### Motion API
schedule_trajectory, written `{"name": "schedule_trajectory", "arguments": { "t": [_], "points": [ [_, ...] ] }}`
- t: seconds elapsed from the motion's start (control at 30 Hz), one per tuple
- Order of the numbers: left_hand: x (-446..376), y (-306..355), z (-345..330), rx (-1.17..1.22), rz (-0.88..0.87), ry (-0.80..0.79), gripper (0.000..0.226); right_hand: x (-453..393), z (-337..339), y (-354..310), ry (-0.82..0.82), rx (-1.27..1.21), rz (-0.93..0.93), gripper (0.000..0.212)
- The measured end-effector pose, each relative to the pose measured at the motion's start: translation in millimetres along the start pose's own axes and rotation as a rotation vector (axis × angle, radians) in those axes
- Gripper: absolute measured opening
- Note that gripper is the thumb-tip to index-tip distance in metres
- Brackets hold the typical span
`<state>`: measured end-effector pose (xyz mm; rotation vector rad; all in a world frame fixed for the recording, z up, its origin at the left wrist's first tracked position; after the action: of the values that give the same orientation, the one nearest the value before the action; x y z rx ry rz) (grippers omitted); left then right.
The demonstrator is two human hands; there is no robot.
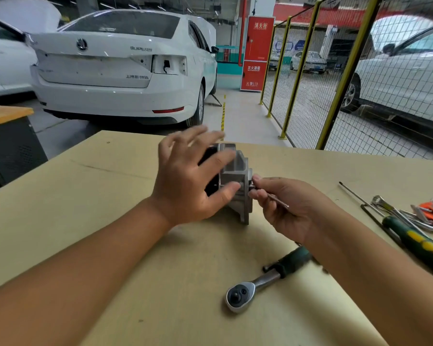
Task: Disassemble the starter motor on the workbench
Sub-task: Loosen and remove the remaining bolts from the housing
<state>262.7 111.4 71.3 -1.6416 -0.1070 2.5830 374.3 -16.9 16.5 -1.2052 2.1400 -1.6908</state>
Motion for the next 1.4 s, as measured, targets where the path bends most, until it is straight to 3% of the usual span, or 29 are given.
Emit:
{"name": "schedule_trajectory", "arguments": {
  "t": [0.13,0.37,0.47,0.57,0.67,0.77,0.93,1.07,1.2,1.4],
  "points": [
    [-4.3,34.5,3.0,0.14,-0.2,-0.016,0.039,0.7,-2.8,2.7,0.015,-0.096,-0.005,0.007],
    [-9.2,71.7,1.5,0.314,-0.277,-0.028,0.023,4.0,-1.0,-3.0,0.001,0.13,0.187,0.004],
    [-11.4,68.2,-2.5,0.447,-0.206,-0.074,0.021,9.2,-1.6,-19.6,0.01,0.518,0.396,0.019],
    [-14.5,61.2,-3.7,0.496,-0.126,-0.103,0.02,23.5,-9.7,-51.5,0.051,1.034,0.813,0.018],
    [-20.1,53.8,-1.5,0.526,-0.065,-0.078,0.017,36.5,-19.5,-59.2,-0.141,1.212,1.013,0.009],
    [-21.7,53.7,-3.1,0.551,-0.067,-0.102,0.019,43.1,-23.1,-60.1,-0.19,1.37,1.17,0.01],
    [-21.7,36.3,1.0,0.396,-0.05,-0.039,0.036,36.0,-21.0,-55.6,-0.135,1.342,1.223,0.013],
    [-7.6,-17.0,1.2,0.12,0.218,-0.055,0.041,22.3,-9.5,-51.4,-0.042,1.152,1.079,0.011],
    [9.5,-50.3,-16.7,0.341,0.397,-0.282,0.062,24.3,-10.1,-50.4,-0.022,1.103,1.137,0.024],
    [14.4,-50.4,-25.7,0.421,0.394,-0.317,0.083,24.4,-12.4,-52.6,-0.027,1.131,1.164,0.034]
  ]
}}
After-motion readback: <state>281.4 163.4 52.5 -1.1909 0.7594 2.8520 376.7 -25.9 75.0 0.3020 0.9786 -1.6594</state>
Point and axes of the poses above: each hand's wrist, its own x-axis away from the middle knuckle, its own z-axis out of the back of the hand, y = z × x, the point moved 7 cm from there along -x, towards the middle knuckle, and after that the axes turned 2 degrees about x, right-handed, at the moved point
